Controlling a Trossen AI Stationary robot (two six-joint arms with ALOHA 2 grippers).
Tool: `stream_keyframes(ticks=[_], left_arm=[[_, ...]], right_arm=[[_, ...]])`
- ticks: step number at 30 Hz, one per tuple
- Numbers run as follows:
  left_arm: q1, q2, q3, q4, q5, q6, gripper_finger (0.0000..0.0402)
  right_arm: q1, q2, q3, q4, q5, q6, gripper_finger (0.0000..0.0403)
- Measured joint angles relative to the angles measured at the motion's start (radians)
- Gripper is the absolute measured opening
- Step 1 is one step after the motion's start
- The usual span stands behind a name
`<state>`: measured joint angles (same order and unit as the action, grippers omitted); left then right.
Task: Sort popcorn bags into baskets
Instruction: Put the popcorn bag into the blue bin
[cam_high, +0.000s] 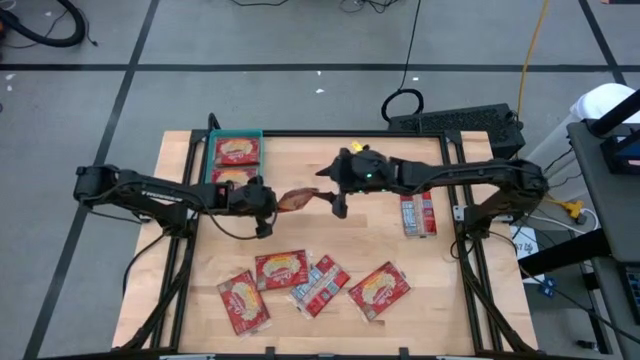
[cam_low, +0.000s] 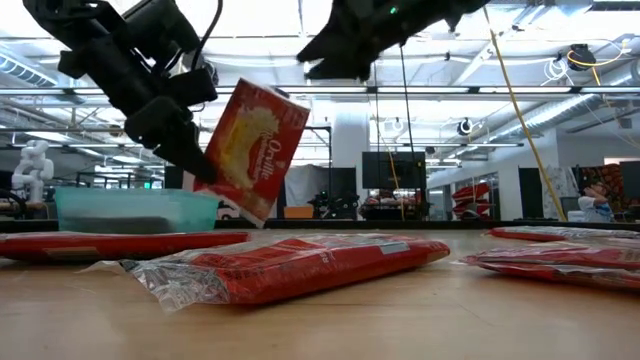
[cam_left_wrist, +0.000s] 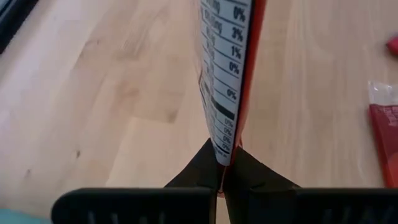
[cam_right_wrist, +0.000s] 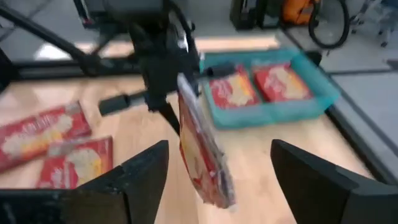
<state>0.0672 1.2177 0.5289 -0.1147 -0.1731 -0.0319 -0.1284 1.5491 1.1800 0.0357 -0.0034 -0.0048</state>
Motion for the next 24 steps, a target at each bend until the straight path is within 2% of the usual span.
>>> stream_keyframes(ticks=[8, 13, 15, 18, 22, 24], left_arm=[[-0.001, 0.026, 0.000, -0.014, -0.001, 0.001, 0.0011], [-0.001, 0.025, 0.000, -0.021, -0.001, 0.001, 0.0008], [-0.001, 0.025, 0.000, -0.022, -0.001, 0.001, 0.0005], [-0.001, 0.025, 0.000, -0.022, -0.001, 0.001, 0.0012], [-0.001, 0.025, 0.000, -0.012, -0.002, -0.020, 0.0044], [-0.001, 0.025, 0.000, -0.010, -0.007, -0.027, 0.0065]], right_arm=[[-0.001, 0.167, 0.064, 0.003, -0.027, -0.054, 0.0264], [-0.007, 0.227, 0.074, -0.003, -0.050, -0.129, 0.0231], [-0.014, 0.243, 0.073, 0.000, -0.082, -0.148, 0.0202], [-0.017, 0.253, 0.073, -0.003, -0.100, -0.158, 0.0138], [-0.016, 0.253, 0.073, -0.005, -0.102, -0.165, 0.0036], [-0.016, 0.245, 0.072, -0.016, -0.101, -0.165, 0.0013]])
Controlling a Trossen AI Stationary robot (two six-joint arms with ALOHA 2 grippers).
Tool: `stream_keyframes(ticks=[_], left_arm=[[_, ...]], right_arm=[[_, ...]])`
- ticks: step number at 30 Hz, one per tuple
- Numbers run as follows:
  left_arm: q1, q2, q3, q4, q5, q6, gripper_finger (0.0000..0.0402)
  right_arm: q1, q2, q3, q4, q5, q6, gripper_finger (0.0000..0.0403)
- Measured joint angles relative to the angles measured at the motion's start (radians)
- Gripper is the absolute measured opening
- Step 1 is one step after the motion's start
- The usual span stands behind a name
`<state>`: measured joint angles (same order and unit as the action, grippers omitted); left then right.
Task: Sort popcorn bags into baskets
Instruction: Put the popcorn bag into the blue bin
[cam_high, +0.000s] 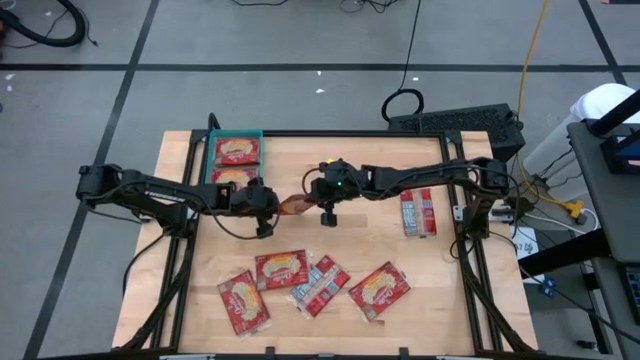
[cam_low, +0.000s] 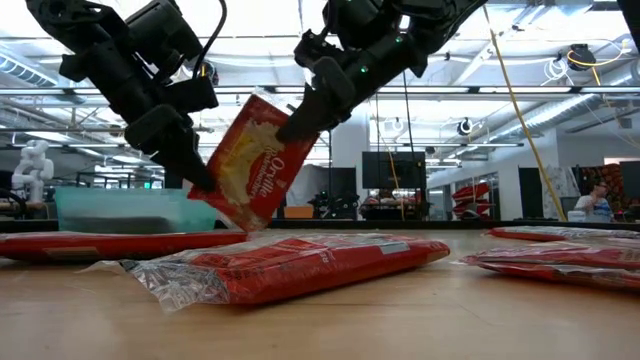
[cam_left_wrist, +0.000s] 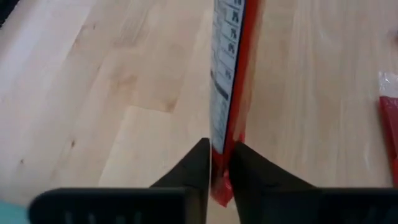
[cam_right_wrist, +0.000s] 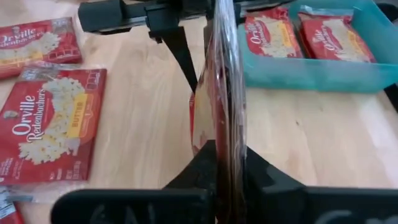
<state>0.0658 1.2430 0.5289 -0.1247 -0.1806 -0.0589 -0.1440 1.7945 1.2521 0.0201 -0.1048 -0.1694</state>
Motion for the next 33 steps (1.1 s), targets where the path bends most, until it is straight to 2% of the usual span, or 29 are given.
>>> stream_keyframes(ticks=[5, 9, 13, 16, 20, 25, 29, 33], left_arm=[[0.000, -0.028, 0.009, 0.003, -0.089, -0.031, 0.0125], [0.000, -0.109, 0.021, -0.012, -0.142, -0.026, 0.0161], [0.000, -0.204, 0.021, -0.031, -0.147, -0.001, 0.0173], [0.000, -0.253, 0.000, -0.015, -0.162, 0.001, 0.0172], [0.000, -0.279, -0.077, 0.116, -0.164, 0.002, 0.0165], [-0.006, -0.265, -0.201, 0.468, -0.161, -0.001, 0.0166], [-0.026, -0.243, -0.270, 0.710, -0.152, 0.016, 0.0176], [-0.026, -0.236, -0.263, 0.805, -0.153, 0.047, 0.0197]], right_arm=[[-0.008, -0.023, 0.000, -0.030, 0.004, 0.032, 0.0023], [-0.030, -0.084, 0.000, -0.109, 0.006, 0.059, 0.0009], [-0.043, -0.168, -0.012, -0.179, 0.079, 0.076, 0.0012], [-0.046, -0.248, -0.066, -0.137, 0.109, 0.081, 0.0013], [-0.048, -0.347, -0.193, 0.024, 0.104, 0.118, 0.0010], [-0.045, -0.424, -0.385, 0.334, 0.104, 0.170, 0.0011], [-0.045, -0.428, -0.530, 0.672, 0.101, 0.221, 0.0011], [-0.045, -0.399, -0.599, 0.896, 0.101, 0.238, 0.0012]])
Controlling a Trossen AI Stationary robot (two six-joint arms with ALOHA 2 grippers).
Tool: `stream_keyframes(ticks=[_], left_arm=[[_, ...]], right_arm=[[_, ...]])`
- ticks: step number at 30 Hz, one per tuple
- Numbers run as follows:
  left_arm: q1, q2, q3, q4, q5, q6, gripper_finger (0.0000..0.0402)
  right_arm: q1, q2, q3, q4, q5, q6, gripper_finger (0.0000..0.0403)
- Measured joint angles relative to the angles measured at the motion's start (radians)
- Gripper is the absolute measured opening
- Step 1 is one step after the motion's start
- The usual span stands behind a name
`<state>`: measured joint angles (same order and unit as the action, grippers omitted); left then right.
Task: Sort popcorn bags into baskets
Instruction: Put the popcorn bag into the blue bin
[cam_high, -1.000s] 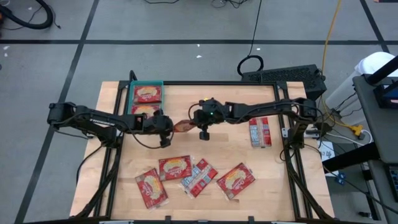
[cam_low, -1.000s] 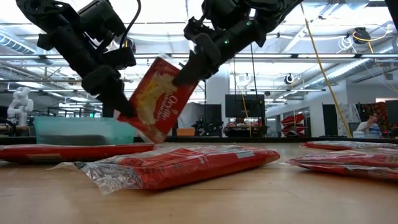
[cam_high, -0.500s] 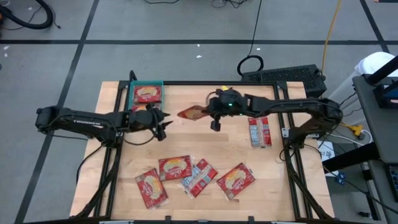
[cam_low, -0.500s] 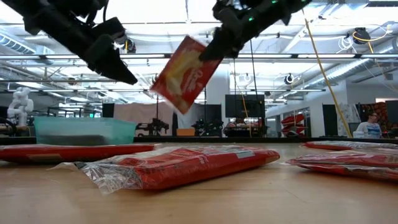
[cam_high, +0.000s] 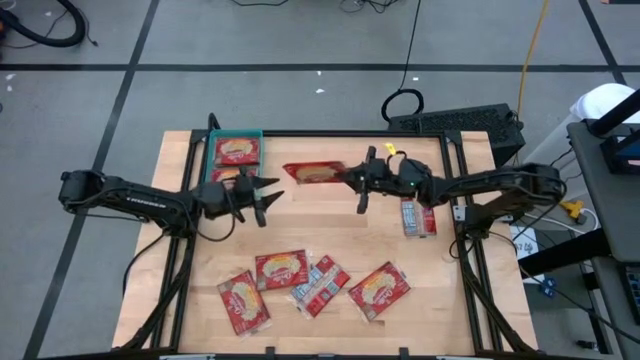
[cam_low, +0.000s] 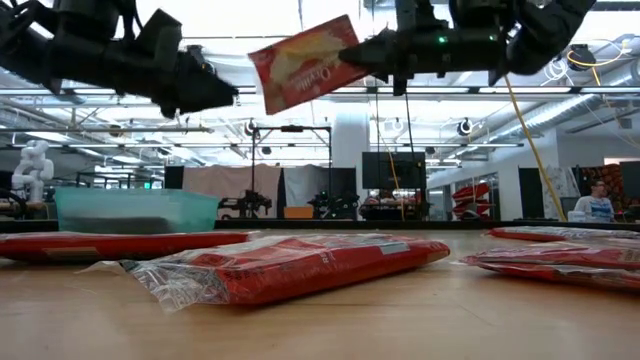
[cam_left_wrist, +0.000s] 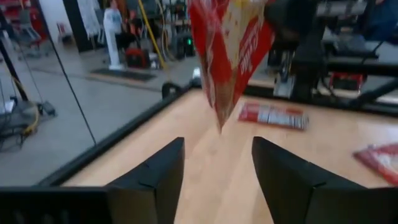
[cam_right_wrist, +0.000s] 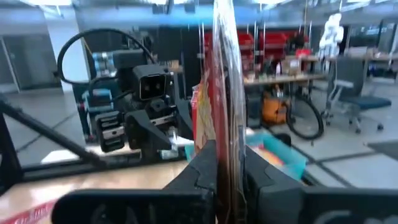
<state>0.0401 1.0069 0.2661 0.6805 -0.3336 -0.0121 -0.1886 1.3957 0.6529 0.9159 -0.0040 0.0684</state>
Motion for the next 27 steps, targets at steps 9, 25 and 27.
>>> stream_keyframes(ticks=[9, 25, 27], left_arm=[[0.054, -0.001, 0.120, 0.022, 0.146, 0.061, 0.0271], [0.167, 0.052, 0.172, 0.009, 0.334, 0.060, 0.0187], [0.183, 0.051, 0.172, 0.013, 0.354, 0.060, 0.0149]], right_arm=[[-0.016, 0.016, -0.001, 0.118, -0.064, -0.026, 0.0012], [-0.020, 0.157, 0.000, 0.267, -0.106, -0.001, 0.0012], [-0.019, 0.157, 0.000, 0.269, -0.106, -0.002, 0.0012]])
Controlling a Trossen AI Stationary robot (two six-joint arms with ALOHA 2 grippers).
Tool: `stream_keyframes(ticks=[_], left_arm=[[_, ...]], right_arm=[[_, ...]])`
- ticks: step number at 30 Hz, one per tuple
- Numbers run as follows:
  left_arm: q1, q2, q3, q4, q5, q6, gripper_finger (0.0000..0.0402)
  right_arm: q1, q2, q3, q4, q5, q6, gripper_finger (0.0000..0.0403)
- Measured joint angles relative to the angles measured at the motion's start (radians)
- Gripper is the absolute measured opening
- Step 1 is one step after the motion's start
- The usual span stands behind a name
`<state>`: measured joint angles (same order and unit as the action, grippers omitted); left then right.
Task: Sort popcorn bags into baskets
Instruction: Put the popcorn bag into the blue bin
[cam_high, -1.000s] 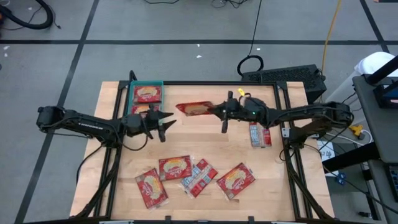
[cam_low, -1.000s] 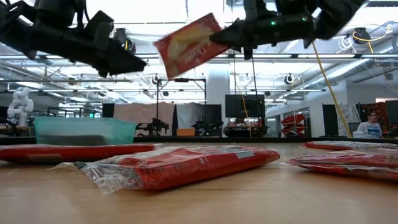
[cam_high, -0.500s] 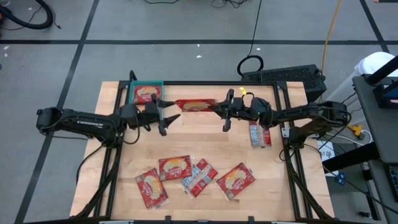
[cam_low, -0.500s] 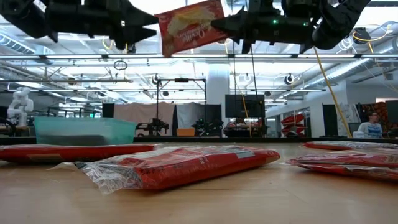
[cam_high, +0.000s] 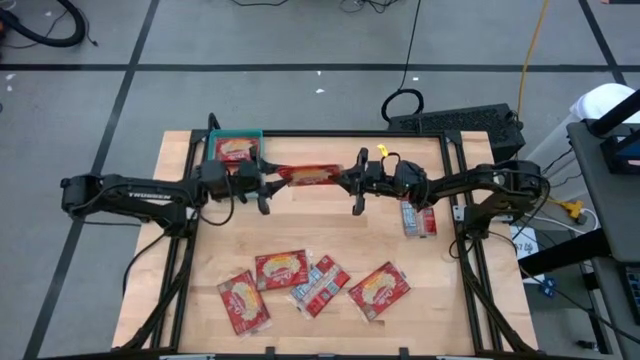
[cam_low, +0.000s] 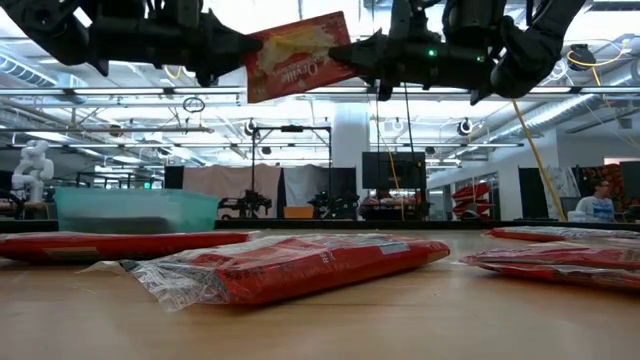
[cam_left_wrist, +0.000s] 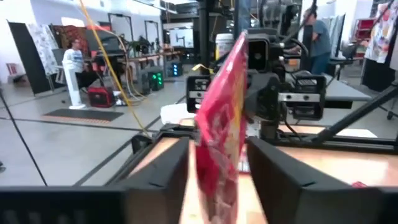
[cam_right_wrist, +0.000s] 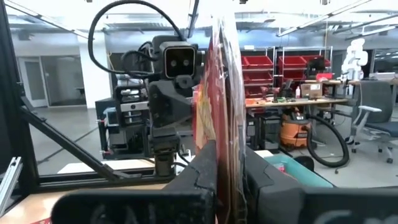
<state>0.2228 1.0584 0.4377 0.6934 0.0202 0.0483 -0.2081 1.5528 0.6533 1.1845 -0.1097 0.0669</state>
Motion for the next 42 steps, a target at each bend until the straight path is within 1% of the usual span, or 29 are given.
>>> stream_keyframes(ticks=[2, 5, 6, 7, 10, 12, 13, 17, 21, 24, 28, 32, 38, 42], left_arm=[[0.023, -0.008, 0.000, -0.005, 0.030, 0.000, 0.0106], [0.063, -0.017, 0.000, 0.001, 0.113, -0.009, 0.0031], [0.077, -0.023, 0.000, -0.004, 0.137, -0.017, 0.0016], [0.088, -0.025, 0.000, -0.006, 0.153, -0.027, 0.0013], [0.120, -0.047, 0.000, -0.034, 0.186, -0.050, 0.0012], [0.146, -0.084, 0.018, -0.109, 0.195, -0.061, 0.0006], [0.157, -0.104, 0.036, -0.174, 0.199, -0.067, 0.0006], [0.200, -0.195, 0.141, -0.529, 0.206, -0.069, 0.0007], [0.254, -0.264, 0.271, -0.860, 0.165, -0.048, 0.0005], [0.306, -0.297, 0.353, -1.048, 0.111, -0.035, 0.0007], [0.401, -0.309, 0.435, -1.241, 0.038, -0.008, 0.0004], [0.512, -0.307, 0.471, -1.356, 0.031, 0.014, 0.0008], [0.702, -0.306, 0.472, -1.420, 0.035, 0.048, 0.0004], [0.794, -0.286, 0.466, -1.445, 0.074, 0.051, 0.0009]], right_arm=[[0.000, 0.000, 0.000, -0.006, 0.000, -0.001, 0.0012], [-0.001, 0.000, 0.000, -0.006, 0.000, -0.002, 0.0015], [-0.001, 0.000, 0.000, -0.006, 0.001, -0.002, 0.0017], [-0.001, 0.000, 0.000, -0.007, 0.006, -0.002, 0.0019], [0.000, 0.000, 0.001, -0.018, 0.031, 0.000, 0.0037], [-0.002, -0.001, 0.001, -0.036, 0.036, 0.002, 0.0055], [-0.002, -0.003, 0.001, -0.056, 0.038, 0.006, 0.0065], [-0.002, -0.005, 0.001, -0.166, 0.059, 0.019, 0.0102], [-0.007, -0.005, 0.000, -0.273, 0.083, 0.000, 0.0128], [-0.009, -0.005, 0.000, -0.330, 0.086, -0.039, 0.0137], [-0.008, -0.005, 0.000, -0.364, 0.084, -0.076, 0.0138], [-0.008, -0.005, 0.000, -0.392, 0.083, -0.082, 0.0139], [-0.008, -0.005, 0.000, -0.410, 0.085, -0.105, 0.0139], [-0.008, -0.005, 0.000, -0.404, 0.085, -0.103, 0.0139]])
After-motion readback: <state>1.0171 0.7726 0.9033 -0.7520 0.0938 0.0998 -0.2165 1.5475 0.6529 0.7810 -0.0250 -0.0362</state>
